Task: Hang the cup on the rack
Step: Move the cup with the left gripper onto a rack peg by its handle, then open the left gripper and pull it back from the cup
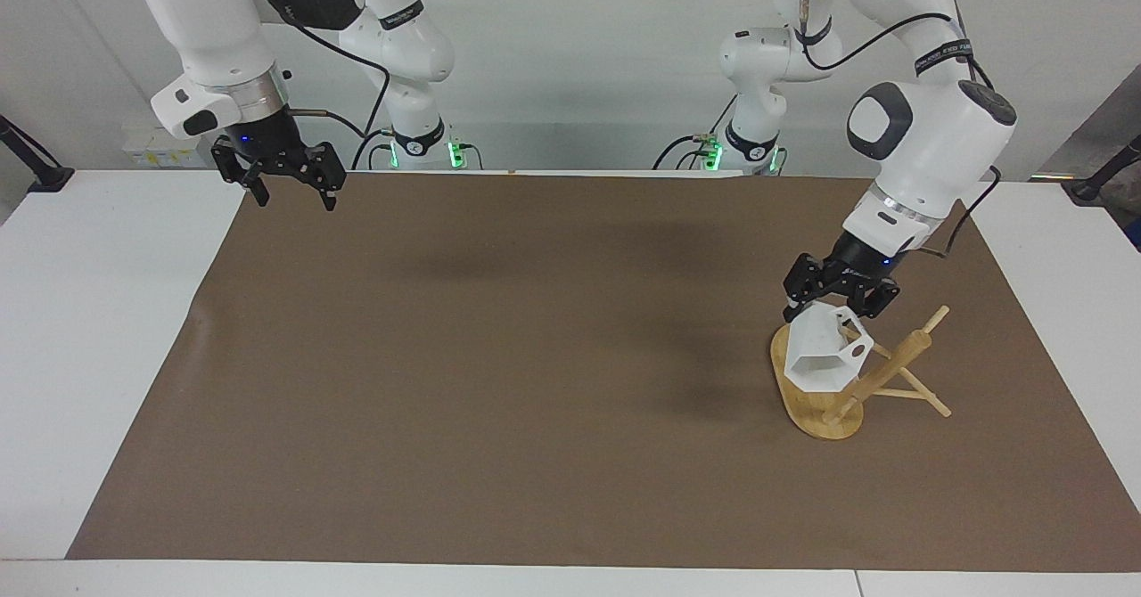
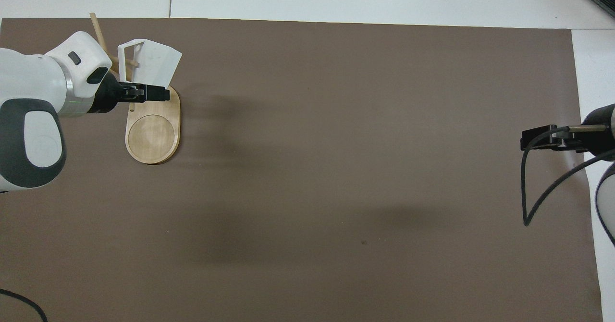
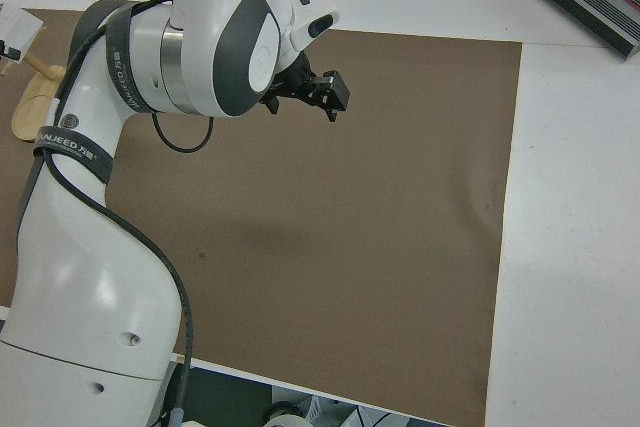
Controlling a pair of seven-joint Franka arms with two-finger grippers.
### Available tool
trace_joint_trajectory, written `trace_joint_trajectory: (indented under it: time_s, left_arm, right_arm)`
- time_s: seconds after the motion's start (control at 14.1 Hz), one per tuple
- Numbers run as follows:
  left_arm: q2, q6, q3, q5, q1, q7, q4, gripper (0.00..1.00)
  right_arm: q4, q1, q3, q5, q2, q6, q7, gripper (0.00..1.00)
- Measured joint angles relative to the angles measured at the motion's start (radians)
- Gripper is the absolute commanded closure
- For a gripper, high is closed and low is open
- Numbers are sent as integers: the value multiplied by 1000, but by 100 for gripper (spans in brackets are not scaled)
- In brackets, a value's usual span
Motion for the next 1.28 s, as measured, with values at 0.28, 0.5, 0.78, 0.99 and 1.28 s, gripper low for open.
trace_joint_trajectory:
  time_s: [0.28,0.5,0.78,0.99,1.28]
  left_arm:
    - [2,1,2,55,0,-119,0,100]
    - [3,-19,5,59,3,-171,0,100]
    - [3,-52,10,110,13,-194,0,16]
    - [1,-55,10,171,14,-201,4,0]
    - [-32,-121,10,182,23,-201,12,0]
  right_arm:
    - [0,0,0,0,0,0,0,0]
    - [0,0,0,0,0,0,0,0]
    - [0,0,0,0,0,0,0,0]
    - [0,0,0,0,0,0,0,0]
    - [0,0,0,0,0,0,0,0]
